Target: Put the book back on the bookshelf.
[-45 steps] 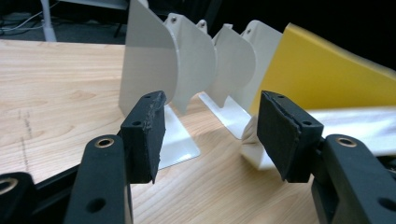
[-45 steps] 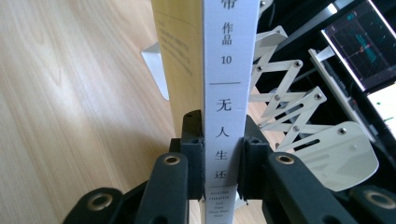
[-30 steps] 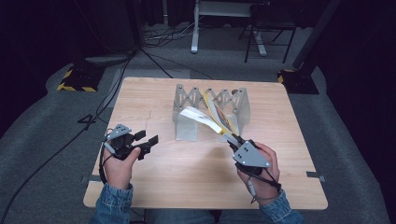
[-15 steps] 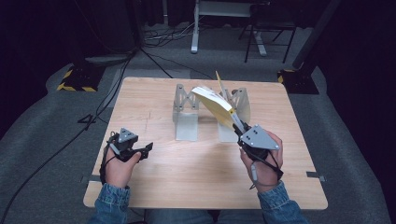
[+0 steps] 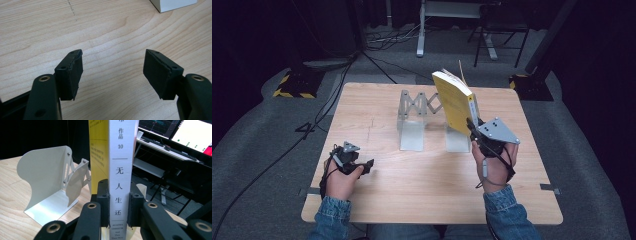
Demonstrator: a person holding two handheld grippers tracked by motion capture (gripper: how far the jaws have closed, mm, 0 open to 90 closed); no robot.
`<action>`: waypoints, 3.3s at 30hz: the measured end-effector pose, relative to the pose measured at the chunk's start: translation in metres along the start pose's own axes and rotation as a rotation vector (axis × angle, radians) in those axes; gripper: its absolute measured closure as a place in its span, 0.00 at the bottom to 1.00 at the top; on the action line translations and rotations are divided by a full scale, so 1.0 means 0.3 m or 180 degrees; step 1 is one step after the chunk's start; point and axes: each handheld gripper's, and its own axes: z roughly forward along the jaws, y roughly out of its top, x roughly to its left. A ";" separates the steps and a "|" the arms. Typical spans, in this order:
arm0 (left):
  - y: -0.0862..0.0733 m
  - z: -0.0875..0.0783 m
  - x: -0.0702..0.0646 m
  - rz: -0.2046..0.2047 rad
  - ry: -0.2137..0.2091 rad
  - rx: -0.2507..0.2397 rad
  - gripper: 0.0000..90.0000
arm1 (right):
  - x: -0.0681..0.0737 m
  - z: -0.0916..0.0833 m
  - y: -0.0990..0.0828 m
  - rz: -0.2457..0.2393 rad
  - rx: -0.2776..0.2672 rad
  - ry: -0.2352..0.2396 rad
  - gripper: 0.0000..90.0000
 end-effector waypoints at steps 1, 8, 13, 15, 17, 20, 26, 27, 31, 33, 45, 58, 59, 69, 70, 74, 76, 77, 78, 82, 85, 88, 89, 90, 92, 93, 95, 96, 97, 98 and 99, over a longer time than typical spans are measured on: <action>-0.001 0.001 0.001 -0.0001 -0.0002 0.0004 0.36 | -0.004 -0.004 0.000 0.0003 0.0002 -0.0011 0.85; -0.009 0.014 0.009 -0.0019 0.0026 0.0044 0.36 | -0.015 -0.028 0.005 0.0017 -0.0014 -0.0087 0.85; -0.015 0.027 0.013 -0.0005 0.0099 0.0100 0.36 | -0.028 0.000 0.002 0.0106 -0.0011 -0.0109 0.85; -0.021 0.037 0.018 -0.0019 0.0125 0.0142 0.36 | -0.030 0.020 -0.001 0.0149 -0.0002 -0.0115 0.85; -0.024 0.038 0.023 -0.0003 0.0125 0.0114 0.36 | -0.033 0.041 -0.004 0.0179 0.0006 -0.0126 0.85; -0.025 0.038 0.026 -0.0016 0.0135 0.0101 0.36 | -0.036 0.066 -0.011 0.0218 0.0018 -0.0148 0.85; -0.028 0.040 0.030 -0.0024 0.0145 0.0055 0.36 | -0.046 0.128 -0.032 0.0351 0.0021 -0.0201 0.85; -0.029 0.040 0.031 -0.0020 0.0143 0.0050 0.36 | -0.045 0.144 -0.040 0.0390 0.0007 -0.0211 0.85; -0.034 0.041 0.035 -0.0028 0.0141 0.0006 0.36 | -0.040 0.173 -0.061 0.0453 0.0003 -0.0204 0.85; -0.036 0.041 0.034 -0.0021 0.0158 -0.0012 0.36 | -0.039 0.190 -0.074 0.0480 0.0022 -0.0190 0.85; -0.039 0.044 0.023 0.0033 0.0218 0.0001 0.34 | -0.018 0.239 -0.152 0.0626 -0.0071 -0.0199 0.85; -0.036 0.052 0.020 0.0078 0.0246 -0.0015 0.33 | 0.036 0.267 -0.227 0.0592 0.0079 -0.0076 0.84; -0.036 0.052 0.020 0.0083 0.0250 -0.0014 0.33 | 0.042 0.270 -0.235 0.0603 0.0112 -0.0056 0.84; -0.036 0.054 0.022 0.0079 0.0231 -0.0032 0.32 | 0.092 0.281 -0.279 0.0676 0.0155 0.0045 0.81; -0.036 0.053 0.022 0.0078 0.0230 -0.0032 0.32 | 0.098 0.284 -0.287 0.0673 0.0192 0.0050 0.80; -0.037 0.053 0.021 0.0082 0.0236 -0.0026 0.32 | 0.106 0.308 -0.311 0.0694 0.0293 0.0062 0.79; -0.037 0.053 0.021 0.0080 0.0235 -0.0026 0.32 | 0.104 0.315 -0.308 0.0684 0.0304 0.0061 0.79; -0.037 0.053 0.022 0.0085 0.0234 -0.0030 0.32 | 0.101 0.325 -0.307 0.0670 0.0337 0.0036 0.79; -0.037 0.053 0.022 0.0081 0.0227 -0.0035 0.32 | 0.101 0.325 -0.307 0.0670 0.0337 0.0036 0.79; -0.038 0.053 0.023 0.0077 0.0228 -0.0037 0.32 | 0.090 0.329 -0.318 0.0699 0.0368 0.0019 0.77; -0.039 0.055 0.022 0.0094 0.0227 -0.0046 0.31 | 0.085 0.329 -0.325 0.0699 0.0409 0.0032 0.76; -0.042 0.060 0.026 0.0112 0.0215 -0.0089 0.28 | 0.080 0.324 -0.315 0.0636 0.0399 0.0023 0.73; -0.043 0.062 0.027 0.0115 0.0211 -0.0109 0.28 | 0.078 0.322 -0.311 0.0631 0.0404 0.0028 0.71; -0.045 0.064 0.027 0.0106 0.0208 -0.0131 0.28 | 0.078 0.322 -0.311 0.0631 0.0404 0.0028 0.71; -0.045 0.064 0.027 0.0107 0.0207 -0.0130 0.27 | 0.072 0.316 -0.304 0.0619 0.0378 0.0007 0.66; -0.045 0.064 0.027 0.0107 0.0207 -0.0131 0.27 | 0.070 0.313 -0.301 0.0619 0.0371 -0.0003 0.62; -0.045 0.062 0.030 0.0142 0.0195 -0.0124 0.27 | 0.060 0.297 -0.288 0.0618 0.0330 -0.0033 0.53; -0.045 0.062 0.030 0.0142 0.0195 -0.0124 0.27 | 0.057 0.290 -0.284 0.0610 0.0320 -0.0025 0.51; -0.046 0.062 0.029 0.0130 0.0198 -0.0124 0.27 | 0.057 0.290 -0.284 0.0610 0.0320 -0.0025 0.51; -0.048 0.060 0.029 0.0131 0.0191 -0.0128 0.27 | 0.051 0.273 -0.275 0.0605 0.0278 -0.0011 0.46; -0.048 0.060 0.029 0.0131 0.0191 -0.0128 0.27 | 0.051 0.273 -0.275 0.0605 0.0278 -0.0011 0.46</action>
